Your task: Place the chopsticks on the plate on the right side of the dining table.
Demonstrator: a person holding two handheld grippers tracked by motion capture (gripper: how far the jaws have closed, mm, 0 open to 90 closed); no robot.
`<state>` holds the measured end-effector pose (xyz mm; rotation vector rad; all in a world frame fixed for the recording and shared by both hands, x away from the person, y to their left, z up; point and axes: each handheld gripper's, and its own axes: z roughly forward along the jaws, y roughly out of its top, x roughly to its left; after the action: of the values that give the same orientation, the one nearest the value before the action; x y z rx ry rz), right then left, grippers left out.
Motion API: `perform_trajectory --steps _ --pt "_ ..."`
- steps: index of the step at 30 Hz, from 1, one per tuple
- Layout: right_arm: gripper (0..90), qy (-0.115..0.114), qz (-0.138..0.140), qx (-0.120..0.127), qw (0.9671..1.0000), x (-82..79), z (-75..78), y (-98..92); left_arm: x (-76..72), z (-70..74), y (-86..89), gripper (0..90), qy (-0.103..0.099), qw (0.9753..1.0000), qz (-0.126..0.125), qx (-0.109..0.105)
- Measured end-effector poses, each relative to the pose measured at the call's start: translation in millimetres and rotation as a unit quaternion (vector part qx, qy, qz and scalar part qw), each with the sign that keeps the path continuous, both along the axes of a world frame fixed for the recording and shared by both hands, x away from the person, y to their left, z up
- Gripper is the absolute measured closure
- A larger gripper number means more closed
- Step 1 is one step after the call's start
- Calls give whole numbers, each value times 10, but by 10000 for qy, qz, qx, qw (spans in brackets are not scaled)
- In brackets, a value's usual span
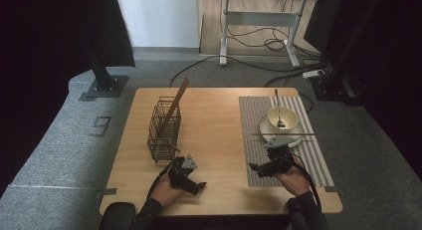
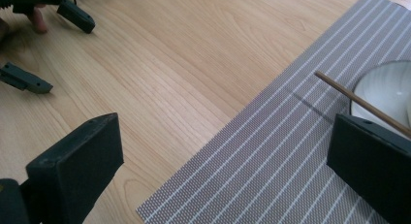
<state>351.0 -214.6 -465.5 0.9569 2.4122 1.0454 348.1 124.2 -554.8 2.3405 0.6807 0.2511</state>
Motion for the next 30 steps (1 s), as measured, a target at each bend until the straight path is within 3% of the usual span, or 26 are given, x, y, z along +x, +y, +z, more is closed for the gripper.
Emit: perform_trajectory --steps 4,30 --pt "0 51 145 -92 9998 32 22 112 -3 0 0 1 -2 10000 -1 0" --pt "0 78 817 49 9966 306 170 832 -19 -2 -4 2 -1 10000 -34 -19"
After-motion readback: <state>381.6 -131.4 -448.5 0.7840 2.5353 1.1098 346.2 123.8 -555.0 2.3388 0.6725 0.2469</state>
